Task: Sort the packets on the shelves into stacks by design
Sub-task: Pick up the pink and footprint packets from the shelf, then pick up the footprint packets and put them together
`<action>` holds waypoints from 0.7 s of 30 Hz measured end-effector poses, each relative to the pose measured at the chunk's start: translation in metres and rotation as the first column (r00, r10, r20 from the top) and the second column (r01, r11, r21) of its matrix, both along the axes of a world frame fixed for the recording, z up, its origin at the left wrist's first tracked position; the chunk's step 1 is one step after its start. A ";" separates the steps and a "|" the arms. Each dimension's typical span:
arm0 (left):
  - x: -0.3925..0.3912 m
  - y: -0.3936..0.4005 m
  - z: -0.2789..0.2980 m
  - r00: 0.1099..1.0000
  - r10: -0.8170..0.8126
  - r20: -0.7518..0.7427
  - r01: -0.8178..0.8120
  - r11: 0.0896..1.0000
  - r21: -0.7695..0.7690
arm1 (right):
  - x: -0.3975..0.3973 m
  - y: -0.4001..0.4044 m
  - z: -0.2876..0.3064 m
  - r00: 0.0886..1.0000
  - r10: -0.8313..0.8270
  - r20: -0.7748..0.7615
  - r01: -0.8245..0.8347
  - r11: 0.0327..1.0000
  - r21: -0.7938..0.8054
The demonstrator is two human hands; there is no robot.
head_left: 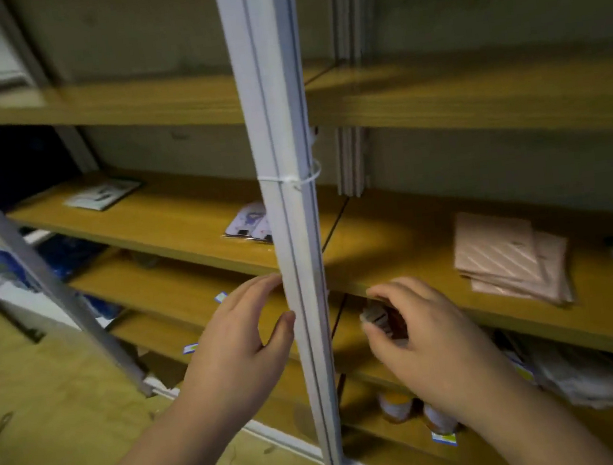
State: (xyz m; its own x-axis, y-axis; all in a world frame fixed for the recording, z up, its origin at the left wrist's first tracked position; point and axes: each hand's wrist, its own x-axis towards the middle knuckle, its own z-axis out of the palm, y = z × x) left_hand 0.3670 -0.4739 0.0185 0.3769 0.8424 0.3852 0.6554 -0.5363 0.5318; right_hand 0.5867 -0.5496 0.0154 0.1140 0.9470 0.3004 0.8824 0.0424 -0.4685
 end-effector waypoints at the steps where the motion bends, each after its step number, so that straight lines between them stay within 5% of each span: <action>1: -0.013 0.005 -0.001 1.000 0.028 0.014 -0.028 1.000 -0.006 | -0.016 0.007 0.001 0.999 0.035 -0.003 -0.035 0.999 0.001; 6: -0.084 0.047 -0.007 0.995 0.101 -0.021 -0.101 0.994 -0.040 | -0.091 0.055 -0.001 0.991 0.136 0.008 -0.136 0.991 -0.019; 21: -0.295 0.229 -0.012 0.988 0.129 -0.085 -0.131 0.991 -0.026 | -0.287 0.262 -0.001 0.999 0.052 -0.011 -0.052 0.998 -0.021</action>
